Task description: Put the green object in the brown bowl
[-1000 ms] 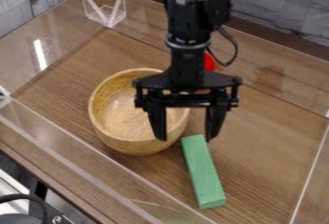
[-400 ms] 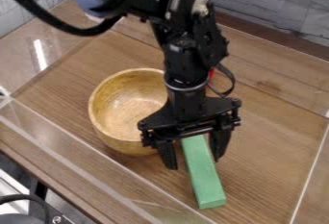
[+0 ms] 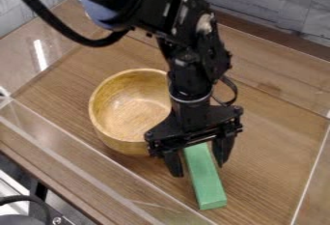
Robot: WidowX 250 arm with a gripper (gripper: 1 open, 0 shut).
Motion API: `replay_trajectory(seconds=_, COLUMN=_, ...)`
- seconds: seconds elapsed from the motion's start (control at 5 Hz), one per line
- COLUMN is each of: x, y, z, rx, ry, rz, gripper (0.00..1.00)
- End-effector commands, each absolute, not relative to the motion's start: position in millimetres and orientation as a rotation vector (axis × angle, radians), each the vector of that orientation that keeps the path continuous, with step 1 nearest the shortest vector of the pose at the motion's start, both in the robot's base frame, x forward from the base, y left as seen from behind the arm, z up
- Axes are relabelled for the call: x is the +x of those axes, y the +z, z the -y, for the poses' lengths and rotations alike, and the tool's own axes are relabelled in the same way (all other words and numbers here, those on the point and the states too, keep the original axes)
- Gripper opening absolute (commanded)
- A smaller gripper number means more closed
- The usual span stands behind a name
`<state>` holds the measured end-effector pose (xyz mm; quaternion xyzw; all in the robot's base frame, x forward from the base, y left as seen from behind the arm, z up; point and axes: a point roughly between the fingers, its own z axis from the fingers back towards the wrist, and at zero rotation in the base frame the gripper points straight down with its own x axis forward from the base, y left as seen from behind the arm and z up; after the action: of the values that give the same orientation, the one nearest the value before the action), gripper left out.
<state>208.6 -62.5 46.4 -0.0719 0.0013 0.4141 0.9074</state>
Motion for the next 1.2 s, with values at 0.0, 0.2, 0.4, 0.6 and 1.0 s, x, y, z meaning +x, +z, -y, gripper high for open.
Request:
replay_trajectory(seconds=0.0, x=213.3, y=44.2, z=65.9, rx=-0.158, ry=0.868, rz=0.015, gripper=1.00)
replay_trajectory(seconds=0.2, x=214.2, y=40.2, z=67.7, rx=-0.149, ry=0.877, rz=0.028, gripper=1.00)
replay_trajectory(seconds=0.4, x=214.7, y=38.5, z=69.1, rx=-0.143, ry=0.877, rz=0.052, gripper=1.00)
replay_trajectory(seconds=0.6, x=215.6, y=39.6, z=70.9, rx=-0.135, ry=0.849, rz=0.081, gripper=1.00)
replay_trajectory(seconds=1.0, x=216.2, y=46.9, z=73.5, rx=-0.105, ry=0.781, rz=0.135, gripper=1.00)
